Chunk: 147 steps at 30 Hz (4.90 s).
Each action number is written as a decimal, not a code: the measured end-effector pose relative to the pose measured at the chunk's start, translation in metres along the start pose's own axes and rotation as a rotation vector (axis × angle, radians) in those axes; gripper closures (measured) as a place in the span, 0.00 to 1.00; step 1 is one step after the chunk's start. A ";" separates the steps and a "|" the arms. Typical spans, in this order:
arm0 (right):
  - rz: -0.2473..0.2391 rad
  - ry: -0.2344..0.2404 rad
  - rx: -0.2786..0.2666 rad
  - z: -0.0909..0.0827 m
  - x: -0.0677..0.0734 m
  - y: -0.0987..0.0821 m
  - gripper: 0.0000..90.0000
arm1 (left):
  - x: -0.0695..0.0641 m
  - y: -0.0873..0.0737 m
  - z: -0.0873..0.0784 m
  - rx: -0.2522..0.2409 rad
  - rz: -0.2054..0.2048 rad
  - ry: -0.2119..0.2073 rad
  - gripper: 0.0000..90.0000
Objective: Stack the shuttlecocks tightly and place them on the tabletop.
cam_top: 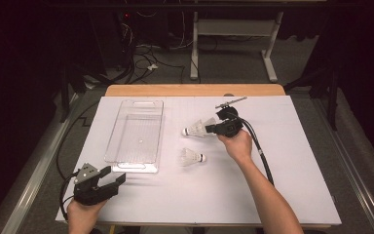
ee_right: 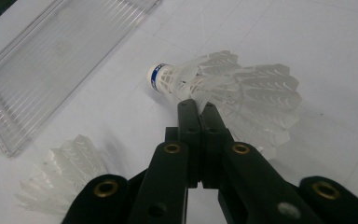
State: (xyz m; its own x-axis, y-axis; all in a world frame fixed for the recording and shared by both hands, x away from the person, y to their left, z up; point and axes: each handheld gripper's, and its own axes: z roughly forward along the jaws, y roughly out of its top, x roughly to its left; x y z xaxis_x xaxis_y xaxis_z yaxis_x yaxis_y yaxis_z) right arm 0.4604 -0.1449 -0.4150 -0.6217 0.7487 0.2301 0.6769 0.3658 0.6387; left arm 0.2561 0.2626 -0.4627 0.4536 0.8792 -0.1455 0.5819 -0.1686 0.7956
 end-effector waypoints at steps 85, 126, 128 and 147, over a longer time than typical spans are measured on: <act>-0.059 -0.098 0.061 0.025 0.014 -0.003 0.76 | 0.001 0.000 -0.001 -0.011 0.003 -0.004 0.40; -0.042 -0.110 0.028 -0.012 0.018 -0.024 0.67 | 0.001 -0.001 -0.002 -0.023 -0.004 -0.010 0.40; -0.040 -0.112 0.020 -0.015 0.019 -0.026 0.65 | 0.001 -0.001 -0.002 -0.023 -0.008 -0.010 0.40; -0.098 -0.061 0.004 -0.014 0.045 -0.034 0.65 | 0.001 -0.002 -0.003 -0.027 -0.008 -0.011 0.40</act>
State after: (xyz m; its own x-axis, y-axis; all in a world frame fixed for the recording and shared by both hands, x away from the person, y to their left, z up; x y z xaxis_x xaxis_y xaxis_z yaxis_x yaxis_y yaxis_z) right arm 0.4037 -0.1319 -0.4161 -0.6599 0.7415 0.1211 0.6154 0.4410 0.6533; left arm 0.2537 0.2652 -0.4624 0.4566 0.8756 -0.1577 0.5669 -0.1497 0.8101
